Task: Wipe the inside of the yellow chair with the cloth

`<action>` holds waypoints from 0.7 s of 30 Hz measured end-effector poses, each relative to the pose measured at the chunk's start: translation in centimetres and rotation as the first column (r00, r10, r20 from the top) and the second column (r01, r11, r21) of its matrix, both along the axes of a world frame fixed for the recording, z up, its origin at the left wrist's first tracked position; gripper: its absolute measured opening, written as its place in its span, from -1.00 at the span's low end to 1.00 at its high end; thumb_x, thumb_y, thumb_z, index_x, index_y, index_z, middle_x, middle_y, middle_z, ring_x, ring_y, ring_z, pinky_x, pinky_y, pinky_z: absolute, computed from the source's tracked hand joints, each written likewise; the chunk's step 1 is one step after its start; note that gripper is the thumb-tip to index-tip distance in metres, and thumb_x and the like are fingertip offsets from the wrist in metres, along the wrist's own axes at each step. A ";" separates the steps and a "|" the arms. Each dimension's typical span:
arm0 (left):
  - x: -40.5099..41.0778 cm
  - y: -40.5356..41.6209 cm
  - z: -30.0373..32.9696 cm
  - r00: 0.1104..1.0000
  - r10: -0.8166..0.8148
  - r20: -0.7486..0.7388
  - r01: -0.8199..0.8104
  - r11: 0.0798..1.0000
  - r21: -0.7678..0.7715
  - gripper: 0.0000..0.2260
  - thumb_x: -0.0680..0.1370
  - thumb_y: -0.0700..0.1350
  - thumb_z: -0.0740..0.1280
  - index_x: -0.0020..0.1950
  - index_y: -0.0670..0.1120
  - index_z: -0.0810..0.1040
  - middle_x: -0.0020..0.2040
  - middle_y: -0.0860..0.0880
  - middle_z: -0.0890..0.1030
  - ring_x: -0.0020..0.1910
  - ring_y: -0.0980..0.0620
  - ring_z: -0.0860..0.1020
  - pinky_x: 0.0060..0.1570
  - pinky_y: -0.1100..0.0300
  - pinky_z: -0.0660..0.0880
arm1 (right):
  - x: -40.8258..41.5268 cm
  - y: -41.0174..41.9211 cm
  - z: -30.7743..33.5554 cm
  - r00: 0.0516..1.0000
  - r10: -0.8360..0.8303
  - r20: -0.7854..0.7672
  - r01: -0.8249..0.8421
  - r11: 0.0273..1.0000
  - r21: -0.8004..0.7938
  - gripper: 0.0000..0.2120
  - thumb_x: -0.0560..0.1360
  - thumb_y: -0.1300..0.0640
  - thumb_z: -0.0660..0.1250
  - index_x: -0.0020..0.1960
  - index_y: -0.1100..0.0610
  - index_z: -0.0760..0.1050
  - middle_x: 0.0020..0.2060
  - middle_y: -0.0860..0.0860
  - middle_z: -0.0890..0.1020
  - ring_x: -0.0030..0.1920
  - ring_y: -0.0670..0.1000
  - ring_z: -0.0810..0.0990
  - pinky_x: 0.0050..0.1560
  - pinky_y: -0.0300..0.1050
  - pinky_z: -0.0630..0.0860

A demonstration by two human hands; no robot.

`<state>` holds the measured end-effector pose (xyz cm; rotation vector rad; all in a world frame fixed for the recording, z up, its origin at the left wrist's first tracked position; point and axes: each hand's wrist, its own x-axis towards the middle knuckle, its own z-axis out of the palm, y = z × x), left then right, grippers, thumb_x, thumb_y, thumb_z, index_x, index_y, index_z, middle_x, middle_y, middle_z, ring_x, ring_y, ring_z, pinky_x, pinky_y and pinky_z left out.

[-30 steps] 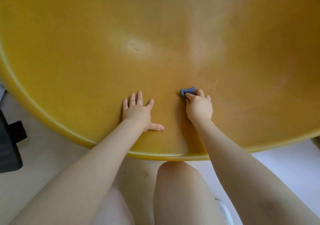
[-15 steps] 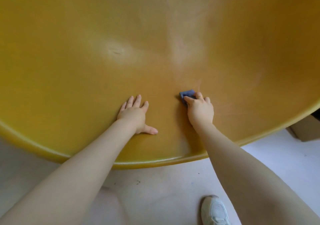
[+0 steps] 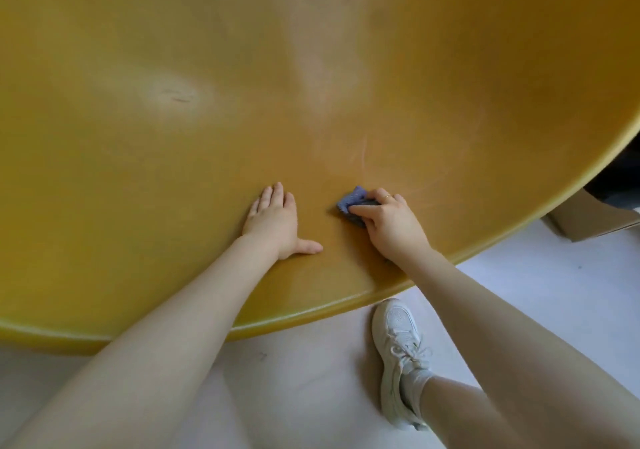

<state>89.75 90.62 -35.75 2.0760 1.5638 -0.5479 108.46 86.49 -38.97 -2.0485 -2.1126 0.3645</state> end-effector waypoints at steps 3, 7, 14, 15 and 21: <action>1.7 -0.8 -0.5 0.997 -0.045 0.059 0.047 0.999 -0.021 0.08 0.33 0.39 0.31 0.54 -0.15 -0.21 0.53 -0.10 -0.29 0.53 -0.03 -0.18 0.47 0.10 -0.15 | 6.2 0.6 0.8 0.965 -0.168 0.203 0.158 0.985 0.063 -0.70 0.56 0.21 0.17 0.18 -0.04 0.56 0.13 0.12 0.47 -0.03 0.17 0.36 -0.15 -0.09 0.26; 2.0 -0.6 -0.7 0.996 -0.053 0.069 0.054 0.998 -0.012 0.13 0.28 0.42 0.33 0.54 -0.12 -0.23 0.53 -0.08 -0.29 0.52 -0.01 -0.20 0.47 0.10 -0.12 | 7.1 1.7 1.1 0.918 -0.327 0.225 0.310 0.944 0.108 -0.69 0.52 0.24 0.17 0.16 0.01 0.56 0.14 0.15 0.46 0.01 0.21 0.37 -0.08 -0.04 0.26; 2.6 0.3 -1.0 0.996 -0.084 0.031 0.084 0.996 0.001 0.19 0.22 0.45 0.34 0.54 -0.12 -0.23 0.53 -0.10 -0.28 0.53 -0.03 -0.19 0.49 0.07 -0.08 | -1.6 -2.7 0.1 0.980 0.191 -0.046 -0.184 0.974 0.132 -0.65 0.35 0.16 0.08 -0.19 0.00 0.65 -0.22 0.10 0.59 -0.43 0.09 0.40 -0.30 -0.11 0.35; 2.6 0.5 -1.2 0.995 -0.092 0.031 0.092 0.996 0.008 0.20 0.21 0.47 0.33 0.53 -0.11 -0.24 0.53 -0.10 -0.29 0.52 -0.03 -0.20 0.49 0.07 -0.09 | -1.7 -2.8 0.2 0.971 0.234 -0.050 -0.225 0.964 0.138 -0.64 0.36 0.15 0.06 -0.20 0.00 0.65 -0.22 0.10 0.60 -0.45 0.08 0.38 -0.30 -0.12 0.33; 3.1 1.5 -2.0 0.994 -0.111 0.013 0.111 0.994 0.021 0.23 0.19 0.49 0.32 0.52 -0.11 -0.29 0.51 -0.08 -0.34 0.51 -0.01 -0.26 0.49 0.09 -0.16 | 2.5 3.1 -1.6 0.984 0.177 -0.010 -0.169 0.955 0.244 -0.72 0.38 0.29 0.22 -0.09 0.07 0.66 -0.18 0.19 0.58 -0.40 0.05 0.26 -0.29 -0.10 0.47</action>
